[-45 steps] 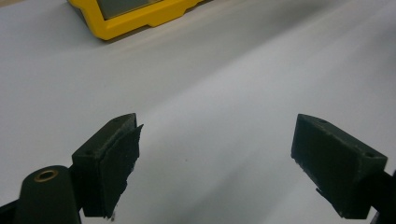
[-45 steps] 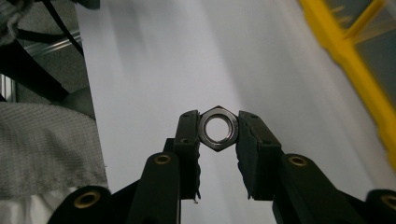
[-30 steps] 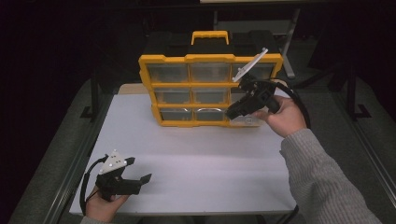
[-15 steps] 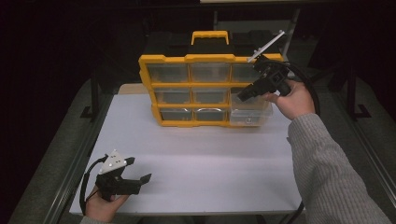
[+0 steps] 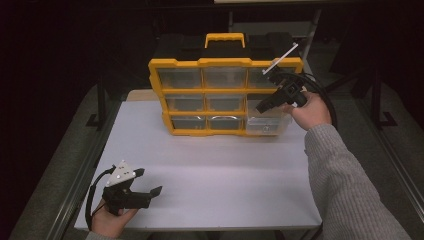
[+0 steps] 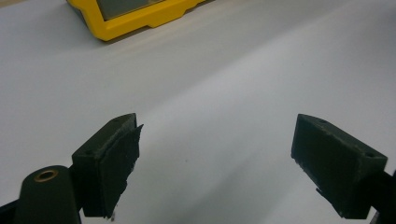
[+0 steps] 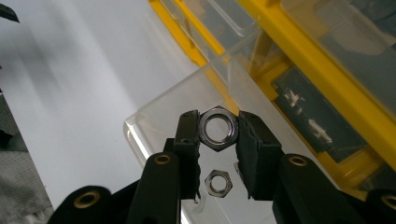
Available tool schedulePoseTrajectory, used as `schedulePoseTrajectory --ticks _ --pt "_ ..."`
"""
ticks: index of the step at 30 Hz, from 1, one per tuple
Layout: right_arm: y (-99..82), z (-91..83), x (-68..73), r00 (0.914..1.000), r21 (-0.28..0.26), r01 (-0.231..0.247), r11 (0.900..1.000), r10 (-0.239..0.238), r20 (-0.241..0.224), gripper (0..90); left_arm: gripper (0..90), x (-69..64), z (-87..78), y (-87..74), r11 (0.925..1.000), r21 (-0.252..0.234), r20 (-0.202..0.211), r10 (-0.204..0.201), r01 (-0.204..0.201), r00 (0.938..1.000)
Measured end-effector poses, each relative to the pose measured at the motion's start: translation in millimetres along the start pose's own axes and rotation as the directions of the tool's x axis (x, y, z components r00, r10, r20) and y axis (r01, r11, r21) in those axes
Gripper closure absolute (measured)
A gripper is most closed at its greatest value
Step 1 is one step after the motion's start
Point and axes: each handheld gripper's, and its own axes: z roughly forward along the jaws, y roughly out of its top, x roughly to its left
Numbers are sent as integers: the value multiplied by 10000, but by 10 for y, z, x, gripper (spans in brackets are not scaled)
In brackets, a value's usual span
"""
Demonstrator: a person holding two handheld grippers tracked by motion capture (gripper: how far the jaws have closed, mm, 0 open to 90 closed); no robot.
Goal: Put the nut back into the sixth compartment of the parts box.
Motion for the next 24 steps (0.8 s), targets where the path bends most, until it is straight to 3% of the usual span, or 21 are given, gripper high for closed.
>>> schedulePoseTrajectory --ticks 1,10,14,24 --pt "-3 23 -4 10000 26 -13 10000 13 -25 692 146 9 -8 1 9998 118 -10 158 -158 9999" --pt "-15 162 -24 10000 167 28 9999 -27 -60 689 147 13 3 3 9997 110 -7 199 -199 9998" --pt "-32 177 -23 10000 109 22 9999 -22 -40 630 146 10 1 3 9998 104 -9 162 -162 9999" --pt "-105 -4 14 10000 -385 -8 9993 7 -15 602 146 -1 14 5 10000 -3 -2 90 -90 10000"
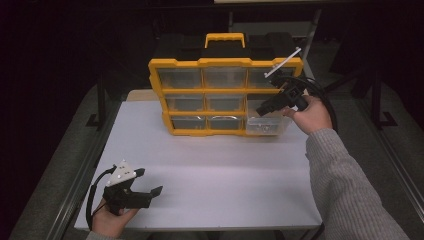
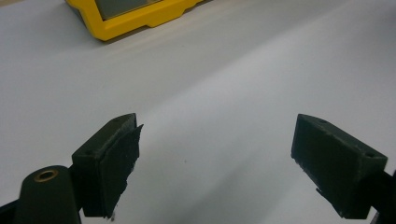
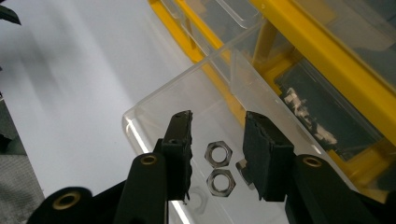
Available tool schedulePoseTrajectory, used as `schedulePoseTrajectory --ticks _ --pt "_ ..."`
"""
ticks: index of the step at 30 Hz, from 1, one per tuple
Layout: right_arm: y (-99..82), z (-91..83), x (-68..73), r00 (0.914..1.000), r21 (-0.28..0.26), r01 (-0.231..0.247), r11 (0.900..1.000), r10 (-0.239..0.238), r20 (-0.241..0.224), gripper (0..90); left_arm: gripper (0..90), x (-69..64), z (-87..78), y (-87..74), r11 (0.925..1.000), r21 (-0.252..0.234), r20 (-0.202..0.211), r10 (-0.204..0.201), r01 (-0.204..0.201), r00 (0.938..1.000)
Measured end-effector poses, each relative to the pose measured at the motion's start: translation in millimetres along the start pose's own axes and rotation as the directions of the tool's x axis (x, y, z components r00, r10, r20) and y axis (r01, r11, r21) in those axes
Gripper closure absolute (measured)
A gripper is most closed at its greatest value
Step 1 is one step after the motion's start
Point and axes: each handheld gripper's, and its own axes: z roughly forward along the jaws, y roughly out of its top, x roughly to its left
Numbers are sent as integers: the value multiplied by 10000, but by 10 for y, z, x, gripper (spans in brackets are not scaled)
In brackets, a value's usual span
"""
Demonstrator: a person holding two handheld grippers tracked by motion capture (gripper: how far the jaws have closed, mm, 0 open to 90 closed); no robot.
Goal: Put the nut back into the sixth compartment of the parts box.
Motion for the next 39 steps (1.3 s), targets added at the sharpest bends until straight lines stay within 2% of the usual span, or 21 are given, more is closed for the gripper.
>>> schedulePoseTrajectory --ticks 5,12,24,31,39 --pt "-74 -159 28 10000 -455 78 9989 -76 43 568 147 5 3 0 10000 18 -9 -1 1 10000" --pt "-218 -388 12 9998 -1069 -106 9942 122 137 496 146 4 1 2 10000 11 -17 13 -13 10000" --pt "-502 -684 25 9976 -1545 -263 9876 359 599 413 147 6 1 6 10000 -41 0 -25 25 10000" --pt "-706 -763 12 9958 -1841 -381 9822 527 748 373 146 8 -2 4 9999 -102 -11 -86 86 10000" --pt "-1026 -710 -17 9927 -2113 -702 9749 890 810 306 147 8 -3 5 9999 -111 -7 -73 73 10000"
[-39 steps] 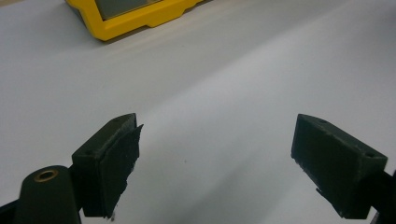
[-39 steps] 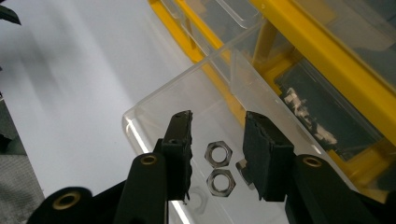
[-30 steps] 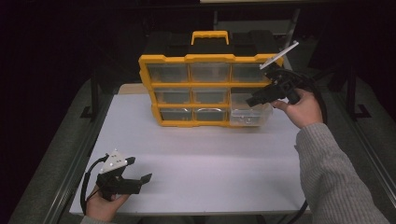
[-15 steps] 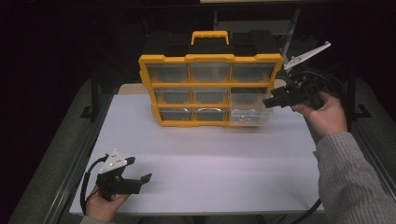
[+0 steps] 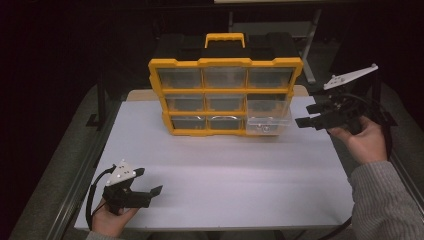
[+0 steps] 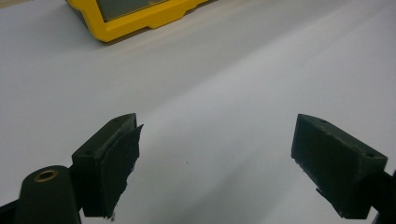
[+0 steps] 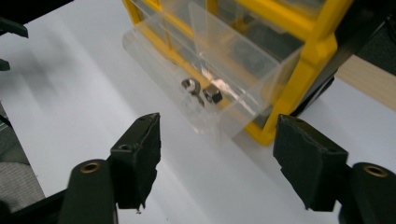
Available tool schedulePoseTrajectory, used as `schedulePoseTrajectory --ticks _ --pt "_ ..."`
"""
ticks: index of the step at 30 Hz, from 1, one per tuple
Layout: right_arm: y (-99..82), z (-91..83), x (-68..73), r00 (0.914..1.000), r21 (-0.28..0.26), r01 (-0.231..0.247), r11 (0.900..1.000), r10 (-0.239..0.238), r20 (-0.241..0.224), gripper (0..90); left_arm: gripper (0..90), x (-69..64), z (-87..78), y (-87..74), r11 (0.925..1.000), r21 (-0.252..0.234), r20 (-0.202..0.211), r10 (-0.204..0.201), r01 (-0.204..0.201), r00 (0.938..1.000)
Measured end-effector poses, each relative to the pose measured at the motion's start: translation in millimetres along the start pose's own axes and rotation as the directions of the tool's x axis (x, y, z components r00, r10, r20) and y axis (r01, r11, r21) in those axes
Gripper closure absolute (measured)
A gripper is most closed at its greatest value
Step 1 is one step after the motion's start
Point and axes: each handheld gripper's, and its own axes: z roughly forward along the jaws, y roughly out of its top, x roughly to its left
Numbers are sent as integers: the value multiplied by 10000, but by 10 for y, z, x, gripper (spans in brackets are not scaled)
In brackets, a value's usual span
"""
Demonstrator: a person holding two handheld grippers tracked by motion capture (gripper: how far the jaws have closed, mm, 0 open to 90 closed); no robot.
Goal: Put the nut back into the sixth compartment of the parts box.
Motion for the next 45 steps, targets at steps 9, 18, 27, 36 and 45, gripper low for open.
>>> schedulePoseTrajectory --ticks 9,18,27,36,45 --pt "-367 64 -10 9994 -203 -299 9993 302 162 249 147 5 2 -3 9999 101 49 -29 29 10000" --pt "-717 255 35 9989 139 -401 9991 397 239 223 146 17 10 -7 9999 83 127 -82 81 9999" --pt "-972 499 183 9990 268 -428 9987 424 129 202 146 31 -1 -21 10000 -27 156 -24 25 9999" --pt "-1235 683 241 9970 210 -771 9968 772 -19 193 146 23 1 -32 10000 73 203 -32 31 9998" --pt "-1410 807 334 9957 83 -927 9957 927 -1 193 146 -1 44 -57 9999 76 289 68 -71 9996"
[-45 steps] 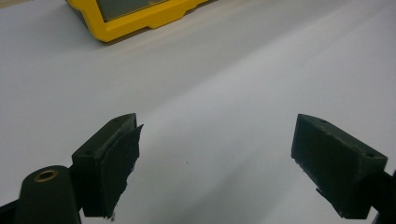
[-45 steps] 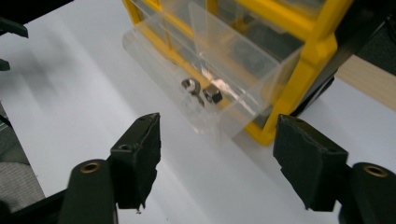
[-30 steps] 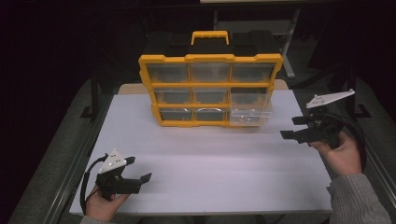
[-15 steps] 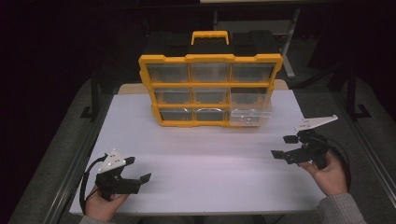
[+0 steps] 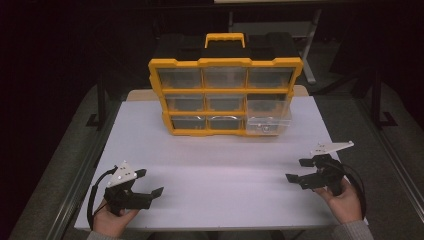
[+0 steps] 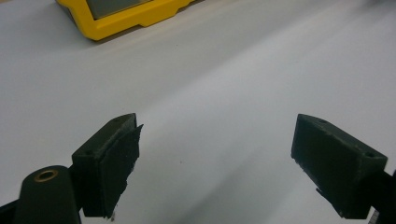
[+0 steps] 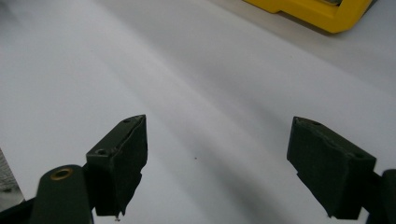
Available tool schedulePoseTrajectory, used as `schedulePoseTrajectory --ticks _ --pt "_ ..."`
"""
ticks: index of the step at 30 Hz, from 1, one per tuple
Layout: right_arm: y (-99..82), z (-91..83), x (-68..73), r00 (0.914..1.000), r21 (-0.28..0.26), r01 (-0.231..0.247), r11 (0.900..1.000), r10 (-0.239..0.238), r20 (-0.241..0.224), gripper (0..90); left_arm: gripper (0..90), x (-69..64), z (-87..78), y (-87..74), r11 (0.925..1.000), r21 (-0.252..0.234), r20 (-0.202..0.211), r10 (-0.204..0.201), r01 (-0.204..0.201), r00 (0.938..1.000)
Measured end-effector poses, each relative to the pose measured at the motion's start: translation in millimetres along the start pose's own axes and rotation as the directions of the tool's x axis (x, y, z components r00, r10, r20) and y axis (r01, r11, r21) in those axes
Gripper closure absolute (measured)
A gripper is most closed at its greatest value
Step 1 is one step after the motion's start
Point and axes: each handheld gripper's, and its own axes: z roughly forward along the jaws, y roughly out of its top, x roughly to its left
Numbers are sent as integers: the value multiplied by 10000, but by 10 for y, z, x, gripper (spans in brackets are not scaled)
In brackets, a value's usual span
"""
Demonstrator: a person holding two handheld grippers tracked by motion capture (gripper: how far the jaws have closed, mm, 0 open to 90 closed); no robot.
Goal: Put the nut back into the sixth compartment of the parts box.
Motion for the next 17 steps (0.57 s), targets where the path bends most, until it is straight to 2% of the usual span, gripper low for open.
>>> schedulePoseTrajectory --ticks 2,3,7,17 --pt "-21 17 15 10000 -11 34 10000 -34 24 192 147 0 10 -8 10000 52 32 -33 33 10000" --pt "-34 25 17 9999 -73 115 9999 -115 38 191 147 7 13 -11 9999 96 24 71 -72 10000" --pt "-68 45 45 10000 -260 14 9997 -14 30 182 147 10 45 -29 9998 143 107 106 -107 9999" --pt "-147 139 124 9999 -306 159 9994 -160 -32 178 149 22 83 -59 9997 227 151 67 -70 9999"
